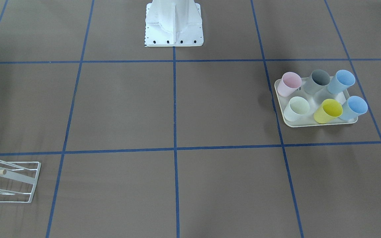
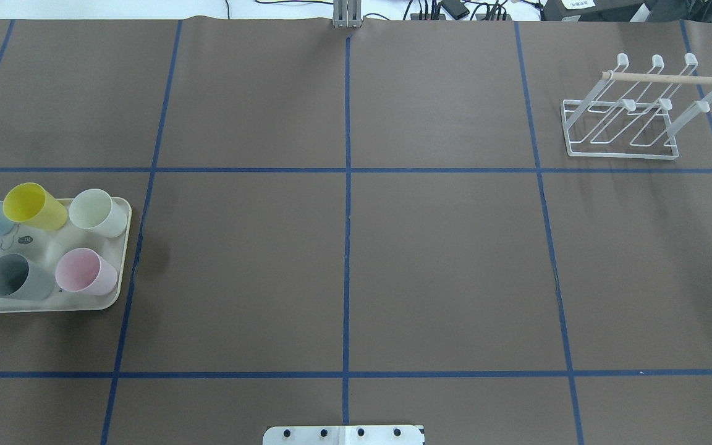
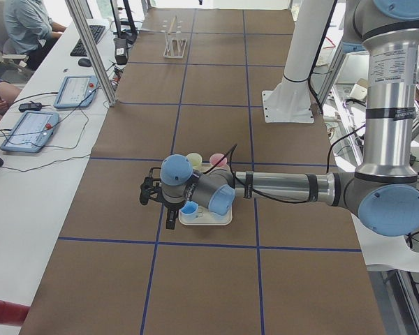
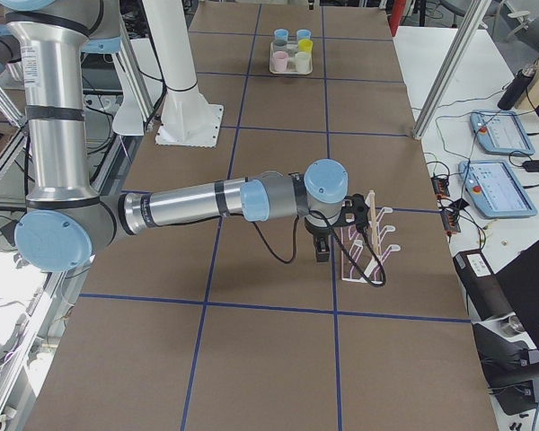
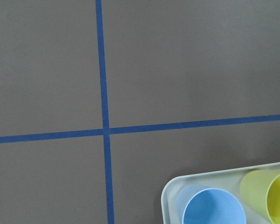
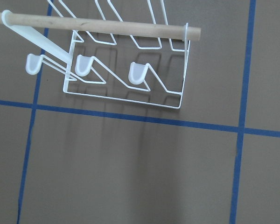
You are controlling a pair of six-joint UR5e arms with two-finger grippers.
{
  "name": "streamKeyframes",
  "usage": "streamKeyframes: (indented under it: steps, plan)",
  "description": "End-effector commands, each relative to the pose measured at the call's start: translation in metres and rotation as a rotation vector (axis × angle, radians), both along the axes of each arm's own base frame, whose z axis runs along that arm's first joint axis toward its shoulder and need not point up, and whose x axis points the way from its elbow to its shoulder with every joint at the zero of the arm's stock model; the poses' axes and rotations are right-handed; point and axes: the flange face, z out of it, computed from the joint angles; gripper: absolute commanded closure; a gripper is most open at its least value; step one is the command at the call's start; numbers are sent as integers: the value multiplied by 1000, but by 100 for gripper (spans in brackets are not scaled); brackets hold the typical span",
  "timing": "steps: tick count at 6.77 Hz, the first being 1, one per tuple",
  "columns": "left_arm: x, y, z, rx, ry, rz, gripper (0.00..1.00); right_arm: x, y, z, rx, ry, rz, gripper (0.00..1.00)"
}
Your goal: Transfer IKEA cup to right arm and place on rack
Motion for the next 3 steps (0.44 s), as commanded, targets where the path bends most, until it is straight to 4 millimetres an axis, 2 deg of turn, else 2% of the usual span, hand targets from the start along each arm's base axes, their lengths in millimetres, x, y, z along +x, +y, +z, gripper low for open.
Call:
streamKeyframes:
  steps: [1,3]
  plan:
    - [34,4,11,-24,13,34,1,-6,3,-25,-10,-11,30,0]
    - [36,5,19,-40,11,40,2,-18,5,-41,-13,-18,30,0]
